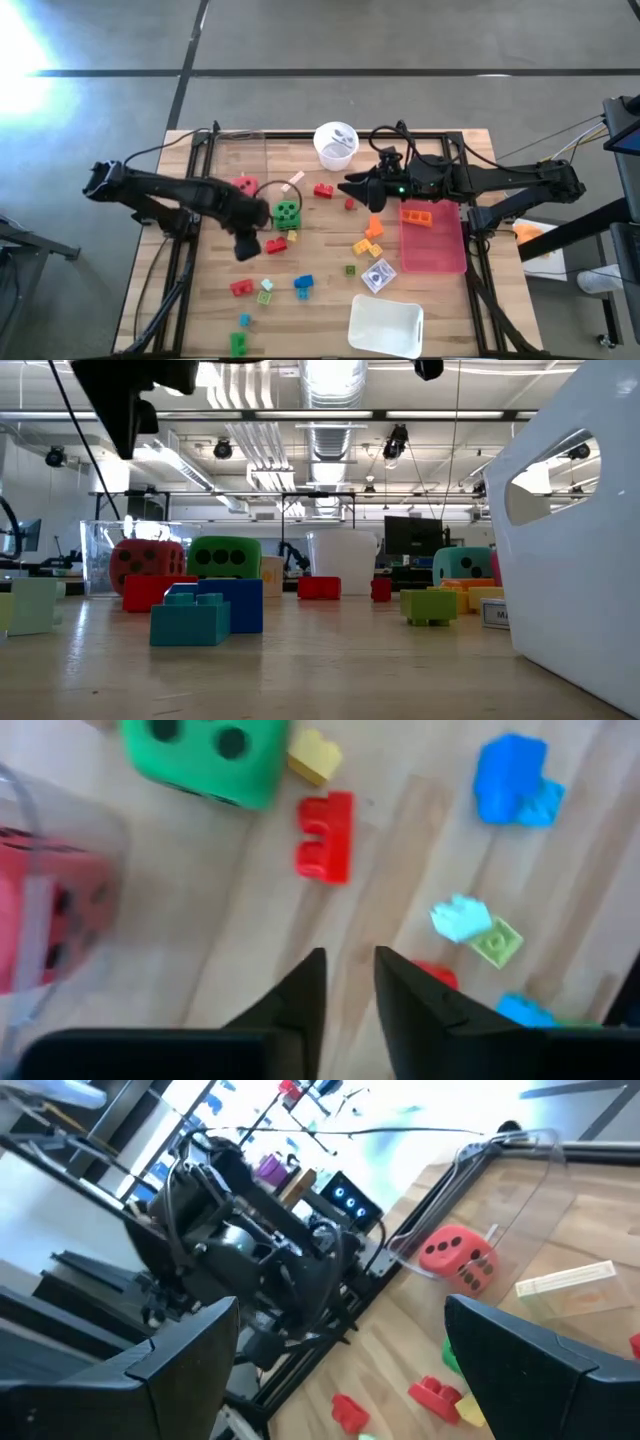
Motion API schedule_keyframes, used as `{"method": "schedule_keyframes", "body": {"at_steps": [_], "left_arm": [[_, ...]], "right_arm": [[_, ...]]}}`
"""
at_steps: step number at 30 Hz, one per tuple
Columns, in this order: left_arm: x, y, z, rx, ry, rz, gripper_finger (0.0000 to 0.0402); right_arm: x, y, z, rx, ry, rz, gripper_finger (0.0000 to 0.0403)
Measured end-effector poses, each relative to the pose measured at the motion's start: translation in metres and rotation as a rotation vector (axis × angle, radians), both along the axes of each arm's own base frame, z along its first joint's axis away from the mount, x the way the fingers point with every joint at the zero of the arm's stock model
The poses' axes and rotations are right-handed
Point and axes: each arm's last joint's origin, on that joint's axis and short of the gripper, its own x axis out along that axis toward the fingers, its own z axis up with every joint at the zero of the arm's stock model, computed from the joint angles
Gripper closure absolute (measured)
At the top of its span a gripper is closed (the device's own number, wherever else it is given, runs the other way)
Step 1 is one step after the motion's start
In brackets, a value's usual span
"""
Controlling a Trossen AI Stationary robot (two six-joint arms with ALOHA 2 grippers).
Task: Pick & Place Toys
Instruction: Put the red game piece into the pink bin
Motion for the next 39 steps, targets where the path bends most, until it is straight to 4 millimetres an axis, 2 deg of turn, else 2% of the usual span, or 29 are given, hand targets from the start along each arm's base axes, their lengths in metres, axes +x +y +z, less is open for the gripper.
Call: {"method": "schedule_keyframes", "body": {"at_steps": [8,13,17,22,27,30,39], "left_arm": [[-0.02,-0.055,-0.005,-0.028,0.028,-0.231,0.0202],[-0.04,-0.088,-0.022,-0.044,0.059,-0.303,0.0157],[-0.051,-0.105,-0.039,-0.075,0.041,-0.304,0.0125],[-0.055,-0.112,-0.061,-0.106,0.028,-0.232,0.0096],[-0.056,-0.112,-0.087,-0.119,0.062,-0.111,0.0086],[-0.053,-0.115,-0.097,-0.125,0.062,-0.106,0.0086],[-0.042,-0.123,-0.126,0.002,0.124,-0.175,0.0086]], "right_arm": [[-0.001,0.011,-0.002,0.002,0.026,0.06,0.006],[-0.002,0.019,-0.003,0.003,0.027,0.089,0.006],[-0.002,0.025,-0.003,0.015,0.026,0.109,0.006],[-0.003,0.032,-0.003,0.024,0.026,0.124,0.006],[-0.004,0.037,-0.003,0.046,0.024,0.137,0.006],[-0.005,0.039,-0.003,0.048,0.024,0.143,0.006],[-0.006,0.046,-0.003,0.058,0.024,0.164,0.006]]}}
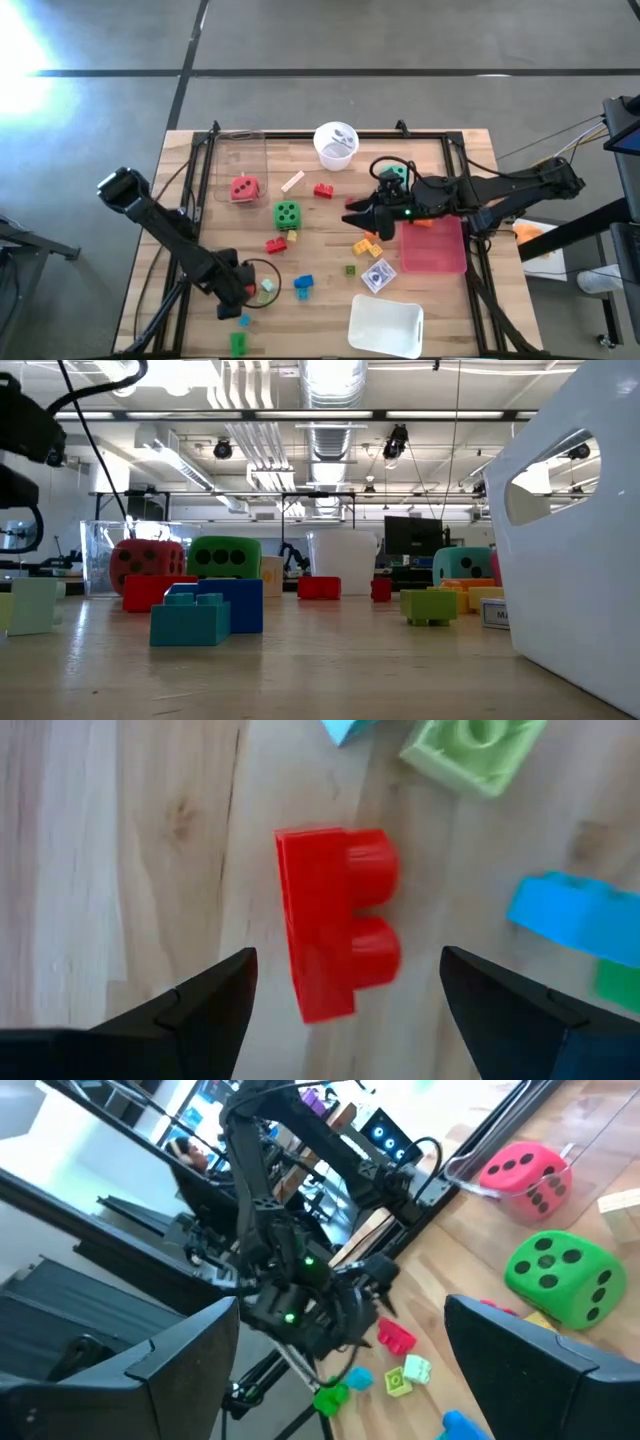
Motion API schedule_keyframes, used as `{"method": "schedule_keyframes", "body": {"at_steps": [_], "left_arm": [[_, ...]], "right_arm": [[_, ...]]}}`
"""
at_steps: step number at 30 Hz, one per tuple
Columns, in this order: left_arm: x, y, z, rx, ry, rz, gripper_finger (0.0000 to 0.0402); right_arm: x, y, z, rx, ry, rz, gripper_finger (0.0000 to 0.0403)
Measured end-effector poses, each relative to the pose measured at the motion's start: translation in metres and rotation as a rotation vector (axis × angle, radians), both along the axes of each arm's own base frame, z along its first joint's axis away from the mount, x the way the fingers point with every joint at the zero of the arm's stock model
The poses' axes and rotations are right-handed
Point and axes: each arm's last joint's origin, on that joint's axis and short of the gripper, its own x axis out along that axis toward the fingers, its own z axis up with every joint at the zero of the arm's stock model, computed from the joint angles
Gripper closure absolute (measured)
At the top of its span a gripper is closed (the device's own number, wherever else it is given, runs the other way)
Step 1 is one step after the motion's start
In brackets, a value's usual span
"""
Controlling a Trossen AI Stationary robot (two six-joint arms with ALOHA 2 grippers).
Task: Pick & Place Toys
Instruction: Put the red game piece into the pink bin
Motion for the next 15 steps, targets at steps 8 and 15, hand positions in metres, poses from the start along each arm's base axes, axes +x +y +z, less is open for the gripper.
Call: {"method": "schedule_keyframes", "body": {"at_steps": [8,15], "left_arm": [[0.004,-0.003,-0.02,0.056,0.05,-0.047,0.0104],[0.008,-0.006,-0.022,0.042,0.005,-0.046,0.0222]], "right_arm": [[-0.002,0.009,0.0,-0.002,0.0,0.025,0.006],[-0.005,0.019,0.0,-0.022,-0.004,-0.011,0.006]]}}
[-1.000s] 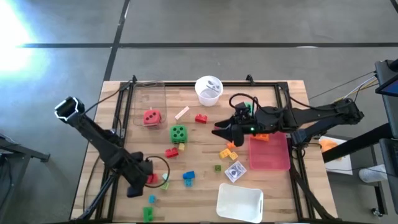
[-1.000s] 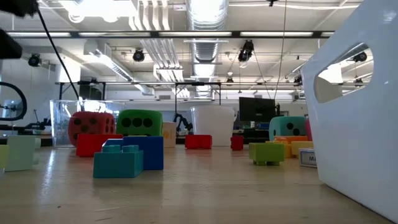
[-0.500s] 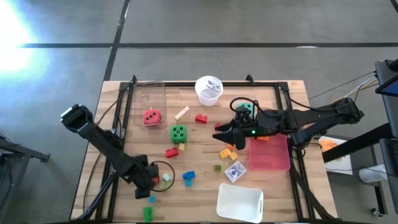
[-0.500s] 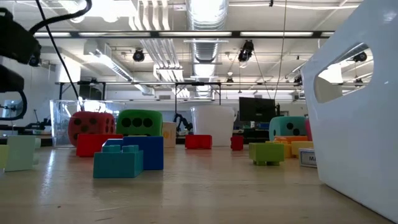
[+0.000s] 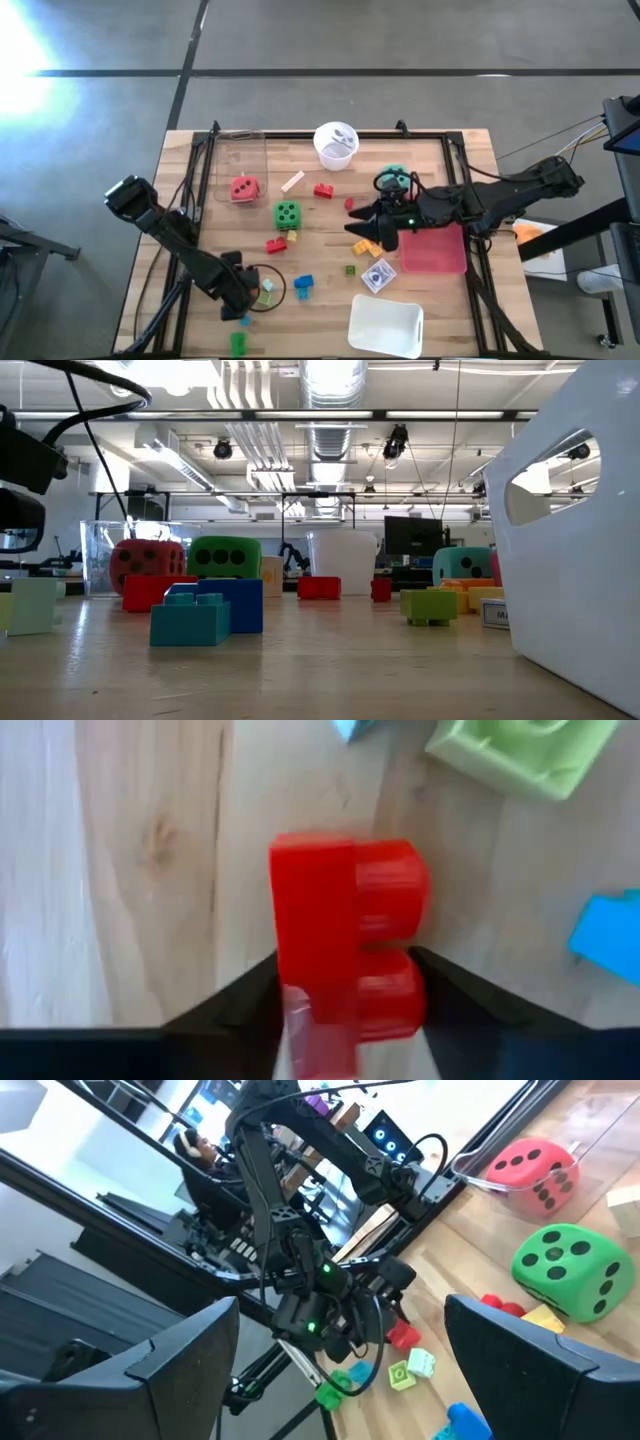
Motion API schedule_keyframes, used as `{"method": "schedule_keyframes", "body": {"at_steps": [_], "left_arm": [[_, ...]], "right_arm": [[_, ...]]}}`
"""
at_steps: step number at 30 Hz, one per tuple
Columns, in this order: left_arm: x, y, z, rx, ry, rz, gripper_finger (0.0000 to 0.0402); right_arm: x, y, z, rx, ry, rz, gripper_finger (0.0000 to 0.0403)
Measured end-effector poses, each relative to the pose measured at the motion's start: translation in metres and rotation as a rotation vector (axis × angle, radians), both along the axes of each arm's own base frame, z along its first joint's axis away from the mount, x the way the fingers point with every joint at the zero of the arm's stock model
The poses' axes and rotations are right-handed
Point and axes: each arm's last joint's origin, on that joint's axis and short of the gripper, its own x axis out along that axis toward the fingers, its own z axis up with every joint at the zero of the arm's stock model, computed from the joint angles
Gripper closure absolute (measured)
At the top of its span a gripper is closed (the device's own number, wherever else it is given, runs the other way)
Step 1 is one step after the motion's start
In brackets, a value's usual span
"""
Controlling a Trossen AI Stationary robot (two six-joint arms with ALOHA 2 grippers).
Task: Pick & Place Toys
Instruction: Put the red game piece into the pink bin
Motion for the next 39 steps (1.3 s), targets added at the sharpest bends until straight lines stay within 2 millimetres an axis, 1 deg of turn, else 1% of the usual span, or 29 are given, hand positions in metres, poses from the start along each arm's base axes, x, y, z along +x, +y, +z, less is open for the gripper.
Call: {"method": "schedule_keyframes", "body": {"at_steps": [1,2,9,12,15,17,19,23,25,27,29,31,39], "left_arm": [[0.001,-0.001,0.001,-0.004,-0.01,0.0,0.0238],[0.001,-0.001,0.001,-0.005,-0.01,-0.003,0.0242],[0.0,0.0,0.004,-0.011,-0.014,0.015,0.0242],[-0.003,0.004,0.019,-0.047,-0.033,0.081,0.0242],[-0.005,0.012,0.047,-0.103,-0.094,0.195,0.0242],[-0.004,0.02,0.072,-0.16,-0.204,0.306,0.0242],[-0.002,0.029,0.099,-0.231,-0.371,0.431,0.0242],[0.003,0.05,0.153,-0.385,-0.87,0.64,0.0242],[0.005,0.062,0.174,-0.395,-1.076,0.689,0.0242],[0.009,0.073,0.19,-0.4,-1.217,0.69,0.0242],[0.014,0.081,0.201,-0.392,-1.301,0.681,0.0242],[0.02,0.088,0.208,-0.391,-1.342,0.664,0.0242],[0.051,0.102,0.217,-0.382,-1.36,0.563,0.0242]], "right_arm": [[0.0,0.001,0.0,-0.003,0.0,-0.005,0.006],[-0.001,0.002,0.0,-0.004,0.0,-0.005,0.006],[-0.002,0.006,0.0,-0.021,0.0,-0.05,0.006],[-0.002,0.006,0.0,-0.073,0.002,-0.037,0.006],[-0.004,0.007,0.001,-0.144,0.001,0.034,0.006],[-0.005,0.007,0.002,-0.191,-0.005,0.073,0.006],[-0.007,0.006,0.004,-0.204,-0.016,0.082,0.006],[-0.009,0.006,0.006,-0.202,-0.026,0.091,0.006],[-0.009,0.005,0.008,-0.198,-0.039,0.09,0.006],[-0.007,0.002,0.01,-0.193,-0.057,0.081,0.006],[-0.004,-0.002,0.012,-0.182,-0.089,0.072,0.006],[0.0,-0.006,0.014,-0.167,-0.125,0.074,0.006],[0.017,-0.019,0.022,-0.093,-0.174,0.05,0.006]]}}
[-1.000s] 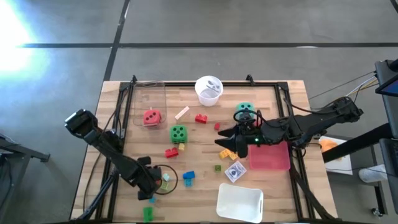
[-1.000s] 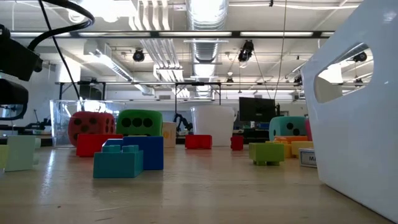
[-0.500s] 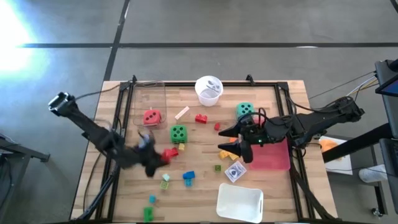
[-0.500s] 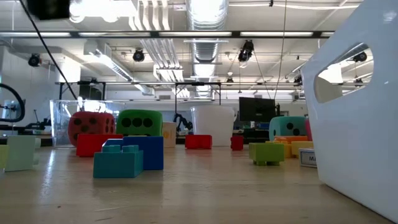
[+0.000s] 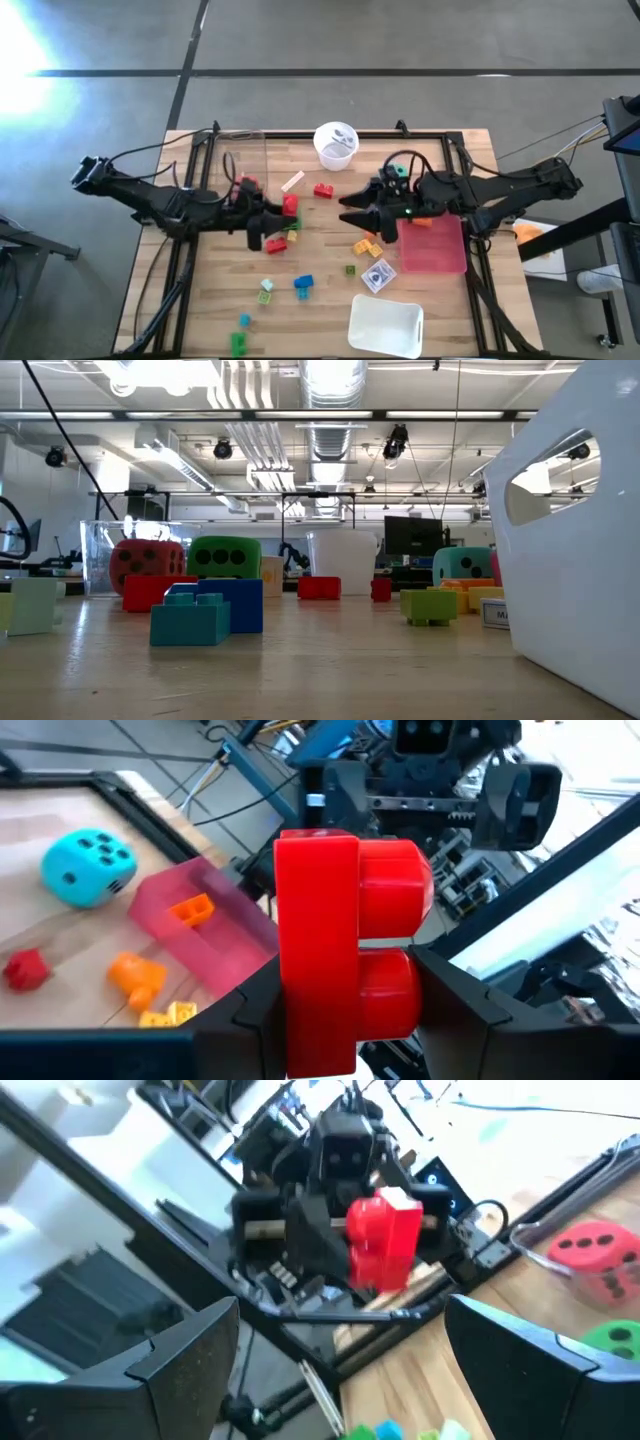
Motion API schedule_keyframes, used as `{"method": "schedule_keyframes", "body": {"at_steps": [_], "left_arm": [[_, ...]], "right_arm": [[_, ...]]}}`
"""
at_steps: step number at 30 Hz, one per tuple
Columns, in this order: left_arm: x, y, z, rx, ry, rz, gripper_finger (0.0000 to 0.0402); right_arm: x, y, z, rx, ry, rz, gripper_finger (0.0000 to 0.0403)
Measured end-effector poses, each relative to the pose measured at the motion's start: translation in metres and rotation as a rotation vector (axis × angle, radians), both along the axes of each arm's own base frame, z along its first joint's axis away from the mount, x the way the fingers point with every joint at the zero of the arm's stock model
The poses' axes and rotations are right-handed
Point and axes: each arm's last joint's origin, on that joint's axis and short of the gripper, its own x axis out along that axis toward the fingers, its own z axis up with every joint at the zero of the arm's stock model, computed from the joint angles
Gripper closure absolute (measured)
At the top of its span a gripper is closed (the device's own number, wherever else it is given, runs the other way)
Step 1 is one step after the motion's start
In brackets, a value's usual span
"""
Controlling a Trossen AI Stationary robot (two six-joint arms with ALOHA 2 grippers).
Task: Pick & Place Toys
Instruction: Put the red game piece into the pink bin
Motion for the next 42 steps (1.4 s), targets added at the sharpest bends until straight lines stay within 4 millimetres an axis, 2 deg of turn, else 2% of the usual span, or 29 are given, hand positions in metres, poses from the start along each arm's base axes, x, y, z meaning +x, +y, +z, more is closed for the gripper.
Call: {"method": "schedule_keyframes", "body": {"at_steps": [9,12,18,33,42], "left_arm": [[0.037,0.009,0.02,0.058,-0.036,-0.093,0.0242],[0.043,0.008,0.029,0.066,-0.055,-0.131,0.0242],[0.048,0.007,0.042,0.1,-0.098,-0.163,0.0242],[0.069,0.015,0.039,0.041,-0.121,-0.154,0.0242],[0.073,0.02,0.036,0.02,-0.112,-0.163,0.0242]], "right_arm": [[0.023,-0.001,0.007,-0.004,0.002,-0.021,0.006],[0.028,-0.003,0.012,-0.009,-0.006,-0.031,0.006],[0.026,-0.002,0.023,-0.053,-0.041,-0.024,0.006],[0.028,-0.002,0.024,-0.063,-0.045,-0.028,0.006],[0.029,-0.002,0.023,-0.081,-0.045,-0.028,0.0061]]}}
